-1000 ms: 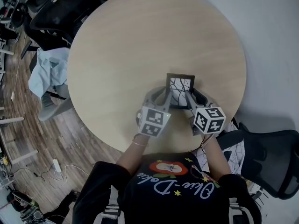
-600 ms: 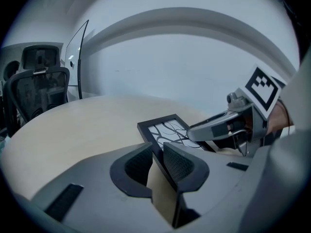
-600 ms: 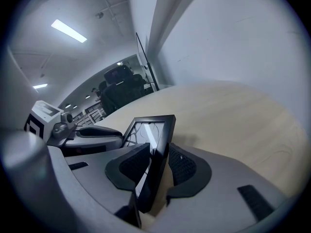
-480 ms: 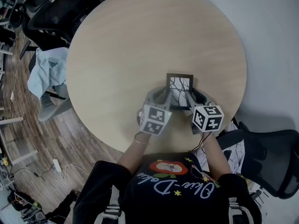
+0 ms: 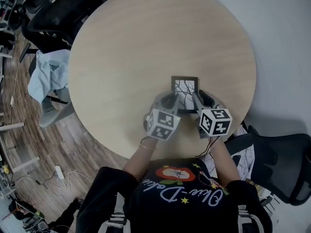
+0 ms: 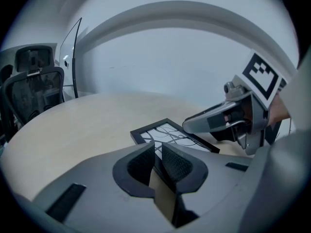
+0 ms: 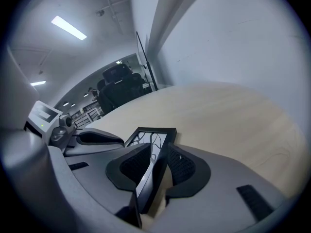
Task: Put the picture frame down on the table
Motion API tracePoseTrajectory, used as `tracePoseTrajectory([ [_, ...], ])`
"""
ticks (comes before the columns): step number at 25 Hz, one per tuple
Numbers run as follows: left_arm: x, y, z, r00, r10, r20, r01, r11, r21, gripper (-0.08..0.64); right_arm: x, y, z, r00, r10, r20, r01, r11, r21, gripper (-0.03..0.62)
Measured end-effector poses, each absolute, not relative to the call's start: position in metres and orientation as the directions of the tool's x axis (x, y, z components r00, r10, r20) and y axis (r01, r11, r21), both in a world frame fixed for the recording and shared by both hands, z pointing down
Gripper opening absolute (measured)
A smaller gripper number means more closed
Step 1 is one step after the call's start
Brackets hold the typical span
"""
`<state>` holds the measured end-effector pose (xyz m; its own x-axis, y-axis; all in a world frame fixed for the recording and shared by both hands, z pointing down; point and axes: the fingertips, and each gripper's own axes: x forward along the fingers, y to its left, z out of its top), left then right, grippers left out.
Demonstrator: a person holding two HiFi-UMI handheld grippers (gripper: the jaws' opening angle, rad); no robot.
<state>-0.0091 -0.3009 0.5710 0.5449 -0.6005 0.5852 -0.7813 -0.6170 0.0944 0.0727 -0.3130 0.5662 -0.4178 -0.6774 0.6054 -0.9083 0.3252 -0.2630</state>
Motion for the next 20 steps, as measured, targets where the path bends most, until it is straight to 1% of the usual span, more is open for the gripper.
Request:
tracePoseTrajectory([
  [3, -0.01, -0.302, 0.57, 0.545, -0.606, 0.579, -0.783, -0.615, 0.093, 0.038, 0.075, -0.313, 0.565, -0.41, -0.684, 0.603, -0.912, 0.316, -0.262, 0.09],
  [5, -0.009, -0.301, 0.569, 0.546, -0.608, 0.576, -0.783, -0.615, 0.092, 0.038, 0.077, -0.312, 0.564, -0.408, -0.689, 0.6, -0.913, 0.316, -0.257, 0.064],
  [13, -0.009, -0.301, 0.56, 0.555, -0.624, 0.55, -0.788, -0.607, 0.107, 0.018, 0.076, -0.311, 0.557, -0.408, -0.7, 0.586, -0.913, 0.324, -0.248, 0.019],
  [20, -0.014, -0.299, 0.55, 0.559, -0.64, 0.527, -0.796, -0.592, 0.126, 0.003, 0.076, -0.307, 0.547, -0.393, -0.717, 0.575, -0.919, 0.332, -0.214, 0.009],
])
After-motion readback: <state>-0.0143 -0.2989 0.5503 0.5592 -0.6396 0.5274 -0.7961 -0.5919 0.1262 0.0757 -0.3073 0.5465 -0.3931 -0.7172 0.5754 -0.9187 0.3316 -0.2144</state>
